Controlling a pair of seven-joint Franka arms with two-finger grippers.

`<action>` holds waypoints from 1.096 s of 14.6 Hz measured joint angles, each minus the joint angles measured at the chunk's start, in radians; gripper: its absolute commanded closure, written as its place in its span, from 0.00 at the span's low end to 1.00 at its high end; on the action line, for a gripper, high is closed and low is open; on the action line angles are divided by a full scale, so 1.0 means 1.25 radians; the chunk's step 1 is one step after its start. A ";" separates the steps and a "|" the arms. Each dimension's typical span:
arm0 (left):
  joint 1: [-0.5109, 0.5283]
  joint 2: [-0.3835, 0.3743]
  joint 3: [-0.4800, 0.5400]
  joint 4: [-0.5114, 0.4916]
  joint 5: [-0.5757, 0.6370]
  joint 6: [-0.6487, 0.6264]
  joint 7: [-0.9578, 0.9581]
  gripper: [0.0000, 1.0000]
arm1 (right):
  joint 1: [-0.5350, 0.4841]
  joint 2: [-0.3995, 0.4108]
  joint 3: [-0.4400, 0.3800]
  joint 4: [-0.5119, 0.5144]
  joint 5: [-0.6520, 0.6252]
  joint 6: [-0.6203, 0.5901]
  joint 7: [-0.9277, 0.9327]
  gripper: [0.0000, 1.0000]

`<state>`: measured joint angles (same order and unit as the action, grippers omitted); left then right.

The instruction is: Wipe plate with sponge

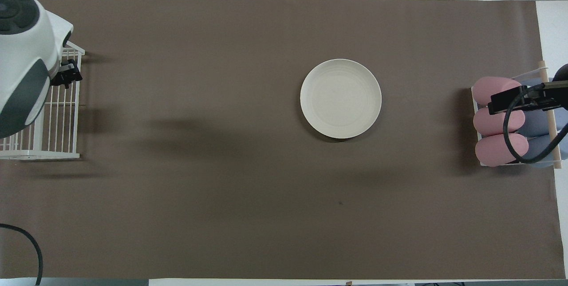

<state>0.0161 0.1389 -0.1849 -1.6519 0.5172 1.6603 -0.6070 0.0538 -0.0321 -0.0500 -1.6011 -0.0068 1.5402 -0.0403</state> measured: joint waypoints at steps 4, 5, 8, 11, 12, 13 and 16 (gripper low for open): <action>0.081 -0.116 0.007 0.000 -0.191 -0.065 0.211 0.00 | 0.000 0.000 0.000 0.000 0.000 0.000 0.000 0.00; 0.090 -0.133 0.007 -0.001 -0.234 -0.074 0.225 0.00 | 0.000 0.000 0.000 0.000 0.000 0.000 0.000 0.00; 0.091 -0.161 0.006 -0.005 -0.340 -0.113 0.230 0.00 | 0.000 0.000 0.000 0.000 0.000 0.000 0.000 0.00; 0.052 -0.184 0.045 -0.030 -0.415 -0.133 0.242 0.00 | 0.000 0.000 0.000 0.000 0.000 0.000 0.008 0.00; 0.001 -0.192 0.093 -0.042 -0.423 -0.132 0.247 0.00 | 0.001 0.000 0.000 0.000 0.000 0.000 0.010 0.00; -0.060 -0.197 0.152 -0.050 -0.427 -0.124 0.247 0.00 | 0.001 0.000 0.000 0.000 0.000 0.000 0.010 0.00; -0.147 -0.186 0.257 -0.051 -0.430 -0.060 0.249 0.00 | 0.001 0.000 0.000 0.001 0.000 0.000 0.010 0.00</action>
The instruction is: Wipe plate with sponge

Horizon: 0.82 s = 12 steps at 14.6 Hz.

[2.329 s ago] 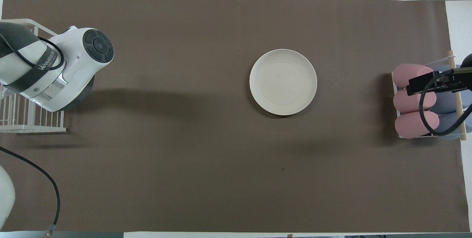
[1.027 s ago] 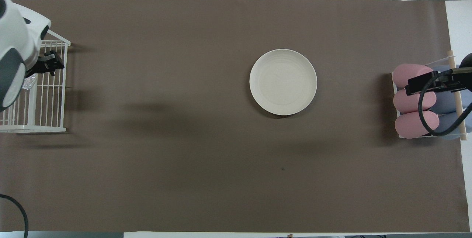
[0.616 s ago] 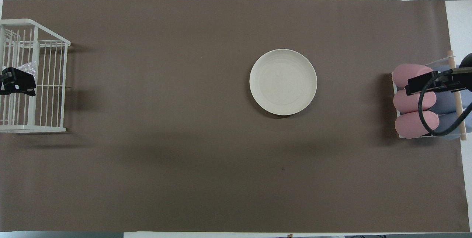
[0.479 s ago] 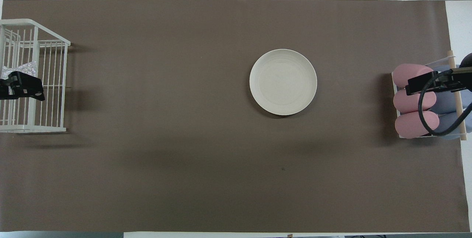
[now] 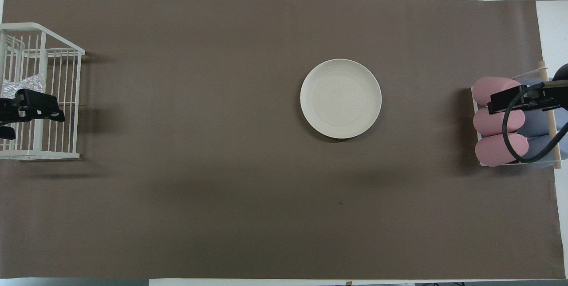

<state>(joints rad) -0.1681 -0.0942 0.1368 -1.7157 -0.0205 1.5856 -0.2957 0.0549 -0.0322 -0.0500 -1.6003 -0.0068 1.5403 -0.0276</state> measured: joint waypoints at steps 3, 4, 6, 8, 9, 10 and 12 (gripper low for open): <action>-0.006 0.035 0.002 0.068 0.000 -0.017 0.004 0.00 | 0.000 0.000 0.000 0.000 0.000 0.008 0.000 0.00; -0.009 0.047 0.000 0.095 -0.001 -0.030 0.005 0.00 | 0.000 0.000 0.000 0.000 0.000 0.017 0.000 0.00; -0.009 0.057 -0.003 0.109 -0.001 -0.048 0.028 0.00 | 0.000 0.000 0.000 0.000 0.000 0.028 0.000 0.00; -0.009 0.059 -0.003 0.097 -0.002 -0.054 0.051 0.00 | 0.000 0.000 0.001 0.000 0.000 0.028 0.000 0.00; -0.009 0.059 -0.002 0.091 -0.002 -0.055 0.055 0.00 | 0.000 0.000 0.001 0.000 0.000 0.028 0.000 0.00; -0.009 0.059 -0.001 0.088 -0.002 -0.055 0.057 0.00 | 0.000 0.000 0.001 0.000 0.000 0.028 0.000 0.00; -0.009 0.059 0.000 0.087 -0.003 -0.055 0.060 0.00 | 0.000 0.000 0.001 0.000 0.000 0.028 0.000 0.00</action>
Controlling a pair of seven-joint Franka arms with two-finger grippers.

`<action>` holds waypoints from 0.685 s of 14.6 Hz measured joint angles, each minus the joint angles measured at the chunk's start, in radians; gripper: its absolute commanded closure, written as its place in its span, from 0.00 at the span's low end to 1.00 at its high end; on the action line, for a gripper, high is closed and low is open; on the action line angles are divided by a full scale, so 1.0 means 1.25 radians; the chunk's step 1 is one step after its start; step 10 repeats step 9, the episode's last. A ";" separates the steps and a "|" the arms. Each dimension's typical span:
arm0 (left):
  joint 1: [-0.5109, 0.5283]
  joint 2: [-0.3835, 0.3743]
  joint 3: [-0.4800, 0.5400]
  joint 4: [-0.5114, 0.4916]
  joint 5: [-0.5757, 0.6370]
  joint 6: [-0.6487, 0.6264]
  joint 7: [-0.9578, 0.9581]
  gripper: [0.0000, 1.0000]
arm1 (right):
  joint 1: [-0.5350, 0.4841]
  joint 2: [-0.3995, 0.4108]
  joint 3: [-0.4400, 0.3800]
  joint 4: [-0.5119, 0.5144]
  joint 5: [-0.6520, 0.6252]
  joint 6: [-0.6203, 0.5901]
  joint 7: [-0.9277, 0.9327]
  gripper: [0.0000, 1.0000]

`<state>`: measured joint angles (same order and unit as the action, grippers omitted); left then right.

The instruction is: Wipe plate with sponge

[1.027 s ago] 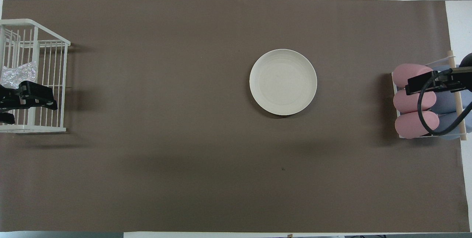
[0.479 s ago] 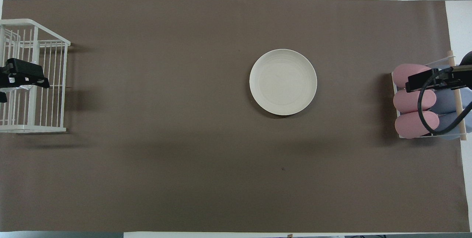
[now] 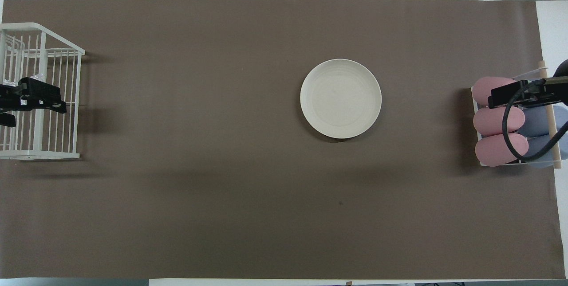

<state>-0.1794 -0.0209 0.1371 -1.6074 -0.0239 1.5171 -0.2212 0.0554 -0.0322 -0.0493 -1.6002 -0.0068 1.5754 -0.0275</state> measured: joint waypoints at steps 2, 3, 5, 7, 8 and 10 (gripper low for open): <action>0.000 -0.004 0.000 0.000 0.000 0.000 0.001 0.00 | 0.000 0.000 0.000 0.000 0.000 0.000 0.000 0.00; 0.000 -0.006 0.001 0.000 0.000 0.000 0.001 0.00 | 0.000 0.000 0.000 0.000 0.000 0.000 0.000 0.00; 0.000 -0.010 0.001 0.000 0.000 -0.001 0.002 0.00 | 0.000 0.000 0.000 0.000 0.000 0.000 0.000 0.00; 0.000 -0.014 0.001 0.000 0.000 -0.006 0.002 0.00 | 0.000 0.000 0.000 0.000 0.000 0.000 0.000 0.00; 0.000 -0.016 0.001 0.000 0.000 -0.012 0.002 0.00 | 0.000 0.000 0.000 0.000 0.000 0.000 0.000 0.00; 0.000 -0.018 0.001 0.000 0.000 -0.017 0.002 0.00 | 0.000 0.000 0.000 0.000 0.000 0.000 0.000 0.00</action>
